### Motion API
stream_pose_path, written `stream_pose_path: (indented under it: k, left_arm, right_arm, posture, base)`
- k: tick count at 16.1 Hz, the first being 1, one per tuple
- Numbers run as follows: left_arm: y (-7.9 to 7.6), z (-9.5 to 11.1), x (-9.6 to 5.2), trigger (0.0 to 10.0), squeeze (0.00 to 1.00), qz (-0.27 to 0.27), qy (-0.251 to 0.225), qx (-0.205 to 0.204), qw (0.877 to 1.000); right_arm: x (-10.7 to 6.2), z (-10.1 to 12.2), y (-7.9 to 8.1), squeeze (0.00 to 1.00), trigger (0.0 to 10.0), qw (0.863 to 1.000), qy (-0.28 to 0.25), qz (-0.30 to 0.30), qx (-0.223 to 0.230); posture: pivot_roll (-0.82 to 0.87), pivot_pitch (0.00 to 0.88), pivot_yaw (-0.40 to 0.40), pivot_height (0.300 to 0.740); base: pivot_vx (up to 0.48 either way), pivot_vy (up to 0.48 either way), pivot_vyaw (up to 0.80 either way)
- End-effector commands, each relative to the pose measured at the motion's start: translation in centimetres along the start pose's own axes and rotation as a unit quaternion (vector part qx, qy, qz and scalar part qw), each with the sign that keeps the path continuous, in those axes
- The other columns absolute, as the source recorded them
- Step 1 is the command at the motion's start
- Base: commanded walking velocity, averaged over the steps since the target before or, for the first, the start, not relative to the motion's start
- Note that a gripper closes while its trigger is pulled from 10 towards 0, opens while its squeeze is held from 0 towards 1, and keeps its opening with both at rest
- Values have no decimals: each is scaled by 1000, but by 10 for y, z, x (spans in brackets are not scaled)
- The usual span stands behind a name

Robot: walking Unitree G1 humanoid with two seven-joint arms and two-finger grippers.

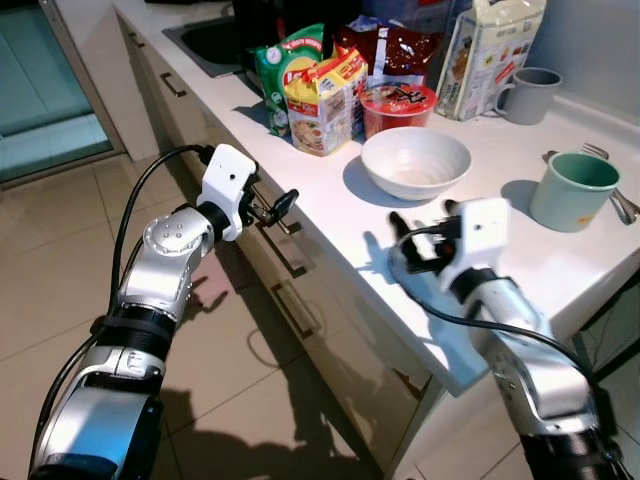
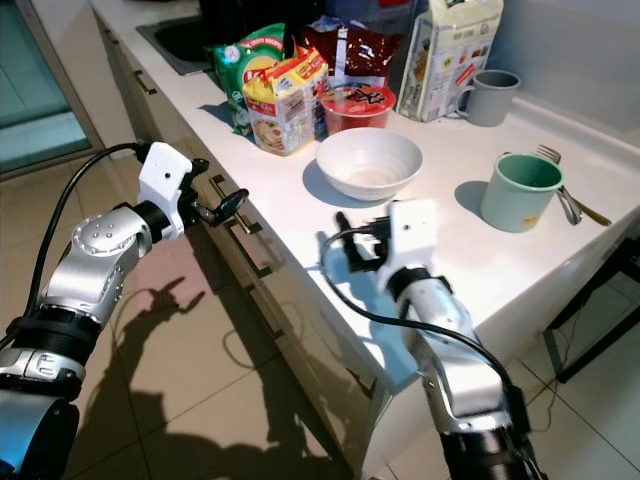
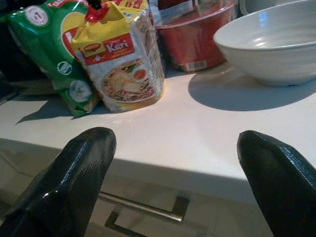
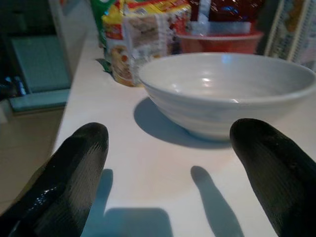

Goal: Setting the table

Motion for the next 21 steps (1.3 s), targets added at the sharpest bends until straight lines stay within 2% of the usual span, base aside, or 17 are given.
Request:
stream_pose_path:
  k: [1,6,8,14,21]
  left_arm:
    - [9,9,0,10000,0,5,-1,17,1000]
    - [12,8,-2,10000,0,2,5,24,1000]
    - [13,9,-2,10000,0,0,6,28,1000]
    - [15,11,-1,10000,0,1,5,34,999]
    - [14,14,1,10000,0,0,1,37,999]
  right_arm:
    - [2,2,-1,0,10000,1000,-7,0,-3]
    - [3,-5,-7,0,10000,999,-10,-27,40]
    - [3,-4,-9,0,10000,995,-20,-44,88]
    - [8,1,-12,0,10000,990,-41,-60,119]
    - [30,3,-16,0,10000,991,-43,-65,106]
  posture:
    - [-12,0,83,740]
    - [-12,0,104,740]
    - [-10,0,105,740]
    - [-5,0,104,740]
    - [4,0,100,740]
  base:
    - [0,0,0]
    - [0,0,0]
    - [0,0,0]
    - [0,0,0]
    - [0,0,0]
Point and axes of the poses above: a point about 5 cm out from each wrist's last joint towards the gripper, its own x axis pointing out of the wrist towards the gripper, its own z axis along the axis of the wrist's last joint, y = z × x, the point moved 3 cm from there along x, pointing out of the wrist towards the gripper, and after that the axes turned 1 degree about x, right-handed, at the moved point
